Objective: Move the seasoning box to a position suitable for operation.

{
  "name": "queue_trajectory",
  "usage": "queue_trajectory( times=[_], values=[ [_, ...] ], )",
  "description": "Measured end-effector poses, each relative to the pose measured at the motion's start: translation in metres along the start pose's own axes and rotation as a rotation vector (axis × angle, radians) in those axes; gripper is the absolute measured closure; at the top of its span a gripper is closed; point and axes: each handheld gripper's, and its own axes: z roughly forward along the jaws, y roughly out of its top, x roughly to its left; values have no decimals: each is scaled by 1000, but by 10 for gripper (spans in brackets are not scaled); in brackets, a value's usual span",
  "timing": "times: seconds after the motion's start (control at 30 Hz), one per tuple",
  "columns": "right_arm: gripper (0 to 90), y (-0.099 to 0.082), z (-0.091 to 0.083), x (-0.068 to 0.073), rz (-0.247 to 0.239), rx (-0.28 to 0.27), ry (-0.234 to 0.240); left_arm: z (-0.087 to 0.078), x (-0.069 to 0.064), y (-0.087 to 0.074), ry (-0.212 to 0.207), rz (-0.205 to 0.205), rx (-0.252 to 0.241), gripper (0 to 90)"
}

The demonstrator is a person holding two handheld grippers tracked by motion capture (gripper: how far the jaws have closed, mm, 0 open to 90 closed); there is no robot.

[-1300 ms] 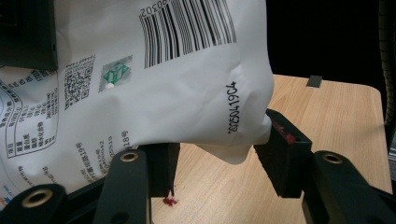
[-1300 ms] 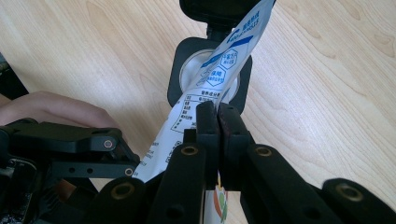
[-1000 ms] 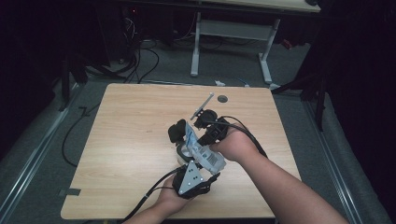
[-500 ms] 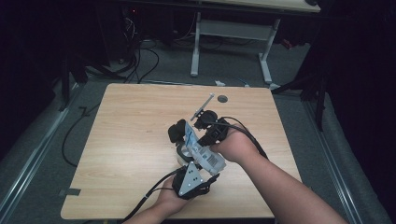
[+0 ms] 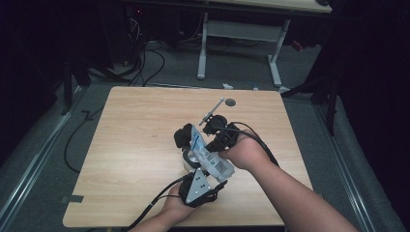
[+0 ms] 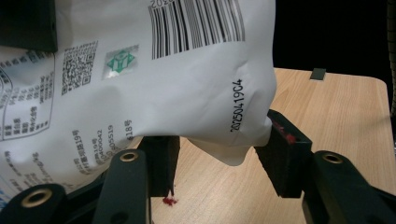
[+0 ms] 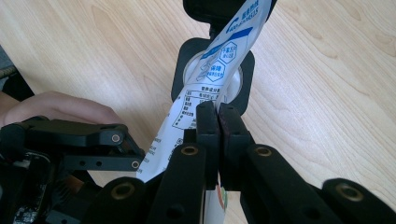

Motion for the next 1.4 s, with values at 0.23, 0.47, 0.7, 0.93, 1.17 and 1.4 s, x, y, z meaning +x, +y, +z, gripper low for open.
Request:
queue_trajectory(
  times=[0.23, 0.47, 0.7, 0.93, 1.17, 1.4],
  values=[
    [887, 0, -1, 0, 1, 7, -5, 0, 0, 0, -1, 6, 6, 513],
    [887, 1, -2, 2, -5, 7, -9, 0, 1, -1, 2, 3, 4, 512],
    [887, 1, -1, 0, -3, 19, -11, 1, 1, -4, 2, 2, 13, 513],
    [887, 0, 1, 1, -10, 18, -9, 2, 0, -6, -2, 5, 21, 512],
    [887, -2, 2, 0, -3, 20, -7, 0, -2, -1, -13, -3, 5, 515],
    [887, 3, 6, -1, -4, 13, -5, 1, 1, 1, -11, -20, -3, 514]
  ],
)
